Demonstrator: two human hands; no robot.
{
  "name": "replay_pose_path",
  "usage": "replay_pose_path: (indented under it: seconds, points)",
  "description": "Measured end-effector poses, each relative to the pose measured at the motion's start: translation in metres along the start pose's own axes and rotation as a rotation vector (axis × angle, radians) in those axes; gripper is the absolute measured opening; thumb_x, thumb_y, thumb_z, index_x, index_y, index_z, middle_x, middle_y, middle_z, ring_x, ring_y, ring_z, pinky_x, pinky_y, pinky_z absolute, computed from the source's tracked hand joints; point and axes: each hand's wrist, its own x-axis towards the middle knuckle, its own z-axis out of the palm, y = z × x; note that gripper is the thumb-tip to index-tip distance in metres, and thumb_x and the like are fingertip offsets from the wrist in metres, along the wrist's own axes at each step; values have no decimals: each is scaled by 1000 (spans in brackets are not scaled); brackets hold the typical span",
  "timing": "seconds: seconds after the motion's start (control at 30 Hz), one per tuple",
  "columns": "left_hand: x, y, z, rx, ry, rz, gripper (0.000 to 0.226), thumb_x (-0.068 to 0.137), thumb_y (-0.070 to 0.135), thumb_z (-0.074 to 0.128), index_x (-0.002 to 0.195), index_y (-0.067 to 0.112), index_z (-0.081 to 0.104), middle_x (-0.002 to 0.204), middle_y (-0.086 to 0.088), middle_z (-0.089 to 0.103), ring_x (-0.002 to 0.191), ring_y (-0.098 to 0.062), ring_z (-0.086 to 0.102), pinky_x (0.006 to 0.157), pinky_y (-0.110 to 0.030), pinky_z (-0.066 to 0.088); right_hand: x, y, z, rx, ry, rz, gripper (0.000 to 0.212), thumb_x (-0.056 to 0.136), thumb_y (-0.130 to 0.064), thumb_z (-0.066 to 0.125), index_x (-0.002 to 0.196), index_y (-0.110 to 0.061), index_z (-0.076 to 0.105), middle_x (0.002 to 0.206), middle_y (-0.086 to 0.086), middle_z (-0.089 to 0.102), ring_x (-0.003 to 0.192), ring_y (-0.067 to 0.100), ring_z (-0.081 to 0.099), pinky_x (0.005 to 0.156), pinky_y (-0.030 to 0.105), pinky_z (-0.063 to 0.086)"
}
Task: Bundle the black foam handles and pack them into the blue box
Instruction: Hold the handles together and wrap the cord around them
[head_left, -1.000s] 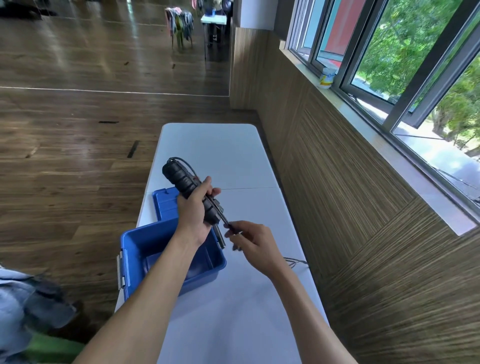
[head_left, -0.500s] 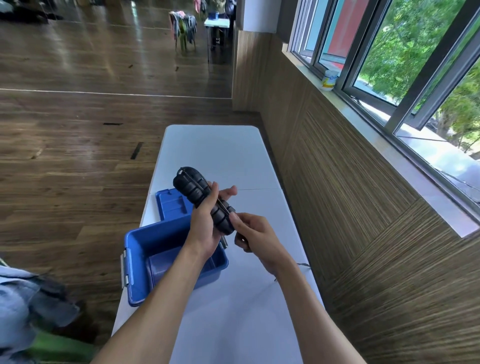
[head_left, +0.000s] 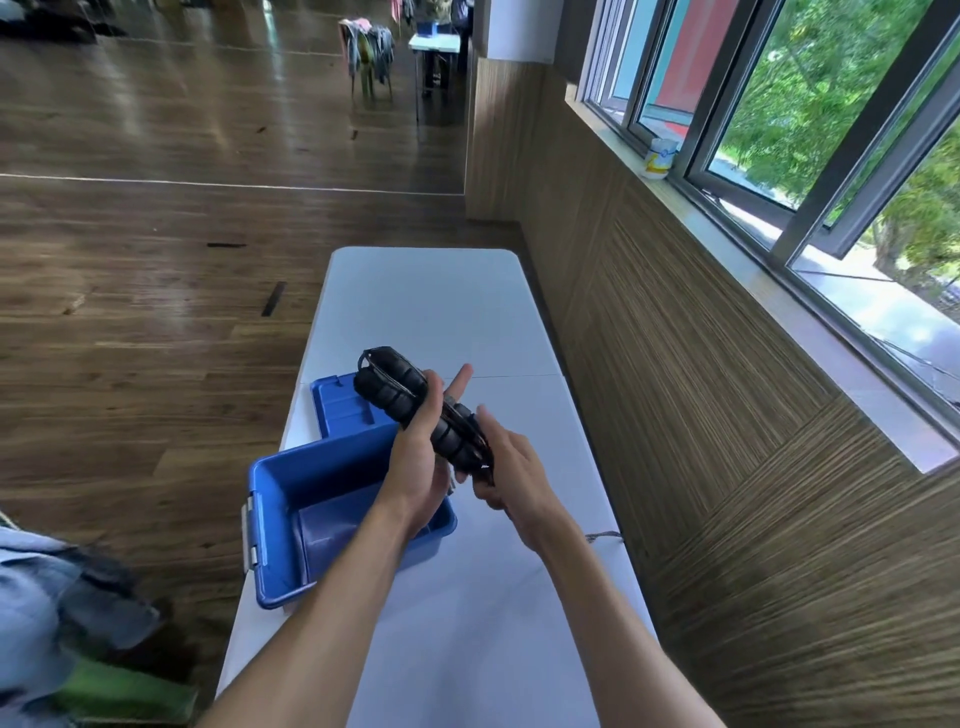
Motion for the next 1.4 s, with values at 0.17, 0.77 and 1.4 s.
replay_pose_path:
  seconds: [0.17, 0.77, 1.4]
  points:
    - [-2, -5, 4, -24, -1, -46, 80, 83, 72, 62, 149, 28, 51, 147, 7, 58, 138, -13, 52, 122, -46, 27, 11, 9, 12, -87, 282, -113, 63, 98, -63, 41, 57, -19, 58, 56, -4, 51, 58, 17, 47, 59, 37, 40]
    - [-4, 37, -12, 2000, -67, 559, 114, 56, 80, 73, 153, 32, 35, 151, 3, 47, 145, -20, 35, 116, -48, 26, 27, 14, -44, -688, 401, -136, 61, 102, -58, 36, 61, -13, 40, 55, -1, 45, 56, 22, 44, 56, 37, 36]
    - [10, 8, -24, 2035, 30, 469, 23, 80, 28, 60, 101, 21, 59, 78, 4, 67, 70, -22, 63, 57, -30, 37, 18, -7, -42, -425, 203, -140, 65, 101, -57, 45, 71, -3, 67, 53, 3, 54, 52, 16, 47, 52, 33, 38]
